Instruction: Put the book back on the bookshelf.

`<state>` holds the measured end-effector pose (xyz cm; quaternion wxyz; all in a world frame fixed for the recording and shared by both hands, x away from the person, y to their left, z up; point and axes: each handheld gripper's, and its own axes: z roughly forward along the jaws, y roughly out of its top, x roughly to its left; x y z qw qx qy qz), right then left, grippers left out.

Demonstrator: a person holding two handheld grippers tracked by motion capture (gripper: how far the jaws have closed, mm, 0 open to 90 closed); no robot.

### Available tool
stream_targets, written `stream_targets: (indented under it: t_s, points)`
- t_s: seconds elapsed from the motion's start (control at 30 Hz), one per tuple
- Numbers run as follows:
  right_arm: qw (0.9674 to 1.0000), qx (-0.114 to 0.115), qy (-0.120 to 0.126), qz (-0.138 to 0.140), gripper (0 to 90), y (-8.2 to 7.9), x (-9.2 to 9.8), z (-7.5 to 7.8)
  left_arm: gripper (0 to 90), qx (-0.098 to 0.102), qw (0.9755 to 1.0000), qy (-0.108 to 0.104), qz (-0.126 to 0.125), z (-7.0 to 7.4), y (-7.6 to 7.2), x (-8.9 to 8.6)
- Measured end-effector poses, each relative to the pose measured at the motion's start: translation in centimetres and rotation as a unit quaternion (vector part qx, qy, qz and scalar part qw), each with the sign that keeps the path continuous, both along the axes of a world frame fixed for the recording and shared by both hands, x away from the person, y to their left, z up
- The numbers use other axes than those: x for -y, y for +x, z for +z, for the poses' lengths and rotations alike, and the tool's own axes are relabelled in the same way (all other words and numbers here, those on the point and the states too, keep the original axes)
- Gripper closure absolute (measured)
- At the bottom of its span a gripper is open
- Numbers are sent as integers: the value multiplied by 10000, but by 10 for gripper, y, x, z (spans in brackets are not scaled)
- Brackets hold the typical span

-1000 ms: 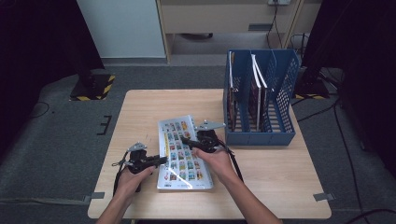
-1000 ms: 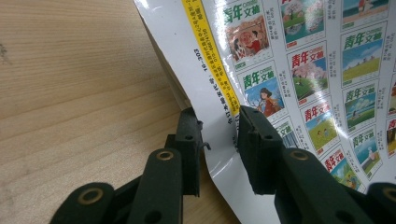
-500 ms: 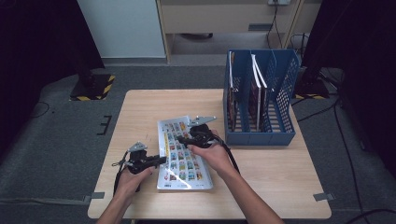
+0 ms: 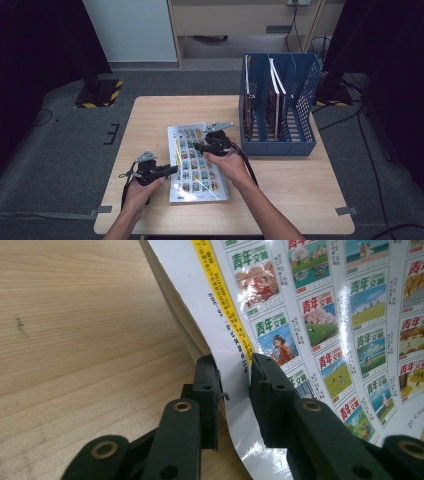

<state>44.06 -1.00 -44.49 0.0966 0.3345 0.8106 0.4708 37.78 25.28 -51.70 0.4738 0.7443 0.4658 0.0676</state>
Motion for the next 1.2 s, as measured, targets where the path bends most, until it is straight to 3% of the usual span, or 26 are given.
stream_targets:
  t_s: [0.07,0.17,0.27,0.37,0.43,0.47,0.53,0.6,0.67,0.77,0.97,1.1,1.17,1.2]
  points:
    - [9999,114,15,39,718,-2,0,2,659,143,9998,140,82,2,-1,0]
    - [9997,194,59,110,718,-4,0,4,493,182,9997,131,87,4,-2,-1]
    - [9995,264,65,189,718,-4,0,4,386,321,9992,202,155,14,-1,-2]
    - [9993,301,100,207,719,-3,-2,4,268,384,9979,511,87,25,4,-2]
    - [9992,338,119,194,720,-2,-2,5,236,387,9973,629,23,30,10,-3]
    - [9991,358,142,184,721,-2,-2,6,223,434,9972,601,117,31,14,-5]
    - [9987,440,216,173,722,-2,-2,7,203,349,9988,264,237,25,20,-8]
    - [9982,503,297,152,722,0,0,7,196,243,9994,162,194,10,24,-6]
    - [9976,585,350,109,723,1,0,7,175,198,9991,375,6,1,25,0]
    - [9968,681,398,91,724,3,0,9,177,374,9983,396,-211,3,23,9]
    - [9946,859,583,32,728,1,3,14,211,158,9978,471,-445,-6,22,18]
    - [9929,970,686,80,730,0,4,16,334,118,9980,368,-500,-6,23,17]
    - [9923,1005,711,120,731,-1,4,17,429,-22,9992,71,-398,-5,26,10]
    - [9919,1036,724,137,732,-2,5,16,470,-22,9992,71,-398,-5,26,10]
